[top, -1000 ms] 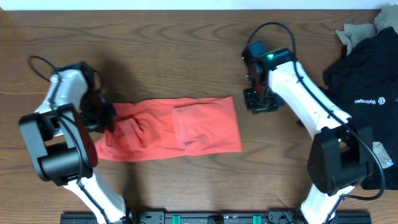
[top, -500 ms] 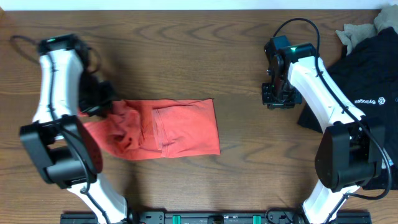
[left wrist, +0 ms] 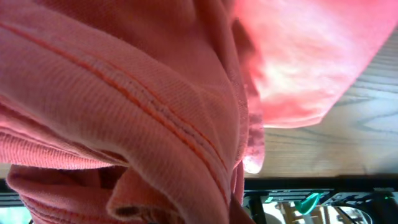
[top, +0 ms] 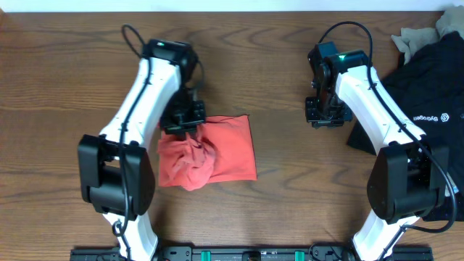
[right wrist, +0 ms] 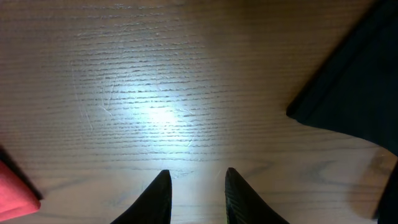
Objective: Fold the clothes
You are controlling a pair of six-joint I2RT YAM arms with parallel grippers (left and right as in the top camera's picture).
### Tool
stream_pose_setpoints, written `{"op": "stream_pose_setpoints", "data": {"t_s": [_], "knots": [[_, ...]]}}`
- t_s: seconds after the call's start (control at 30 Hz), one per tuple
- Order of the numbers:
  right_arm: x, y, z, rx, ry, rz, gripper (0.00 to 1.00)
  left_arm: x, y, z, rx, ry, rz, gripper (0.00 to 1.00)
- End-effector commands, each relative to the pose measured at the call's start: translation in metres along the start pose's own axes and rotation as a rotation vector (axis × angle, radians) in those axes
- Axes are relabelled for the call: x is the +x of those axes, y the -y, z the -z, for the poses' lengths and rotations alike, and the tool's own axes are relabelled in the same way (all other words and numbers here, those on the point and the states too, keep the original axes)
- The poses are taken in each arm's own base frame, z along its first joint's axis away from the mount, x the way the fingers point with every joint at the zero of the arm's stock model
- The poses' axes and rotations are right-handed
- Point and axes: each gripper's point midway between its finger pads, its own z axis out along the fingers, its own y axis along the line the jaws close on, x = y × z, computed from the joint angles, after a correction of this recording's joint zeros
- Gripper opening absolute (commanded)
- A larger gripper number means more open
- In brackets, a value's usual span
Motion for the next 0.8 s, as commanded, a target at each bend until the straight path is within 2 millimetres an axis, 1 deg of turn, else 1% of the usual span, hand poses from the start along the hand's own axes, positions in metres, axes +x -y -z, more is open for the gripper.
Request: {"op": "stream_pose_setpoints", "data": {"t_s": [0.0,0.13,0.17,0.37,0.5,0.53,0.6,0.67,0.73,0.77], "knots": [[-0.003,0.004,0.007,0.003,0.021,-0.02,0.27,0.005,0.012,0.004,0.005,0.015,0.006,0.07],[-0.002,0.004,0.007,0.003,0.02,-0.019,0.27,0.008,0.022,0.001,-0.003,0.022,-0.025,0.08],[-0.002,0.004,0.007,0.003,0.02,-0.02,0.27,0.008,0.025,0.0,-0.003,0.027,-0.034,0.12],[-0.001,0.004,0.007,0.005,0.014,-0.018,0.27,0.008,0.039,-0.011,-0.006,0.045,-0.057,0.13],[0.0,0.003,0.007,0.003,0.012,-0.015,0.27,0.007,0.041,-0.016,-0.012,0.047,-0.067,0.13],[0.001,-0.002,0.007,-0.019,0.006,0.009,0.26,0.006,0.039,-0.016,-0.027,0.053,-0.066,0.12],[0.006,-0.023,0.009,-0.138,-0.016,0.123,0.25,0.003,0.031,-0.014,-0.055,0.066,-0.056,0.09],[0.02,-0.064,0.02,-0.38,-0.032,0.347,0.27,-0.001,0.022,-0.012,-0.068,0.073,-0.038,0.07],[0.035,-0.096,0.034,-0.57,-0.032,0.499,0.33,-0.004,0.014,-0.009,-0.07,0.075,-0.012,0.06],[0.041,-0.108,0.041,-0.637,-0.03,0.552,0.35,-0.006,0.008,-0.007,-0.074,0.077,0.002,0.06]]}}
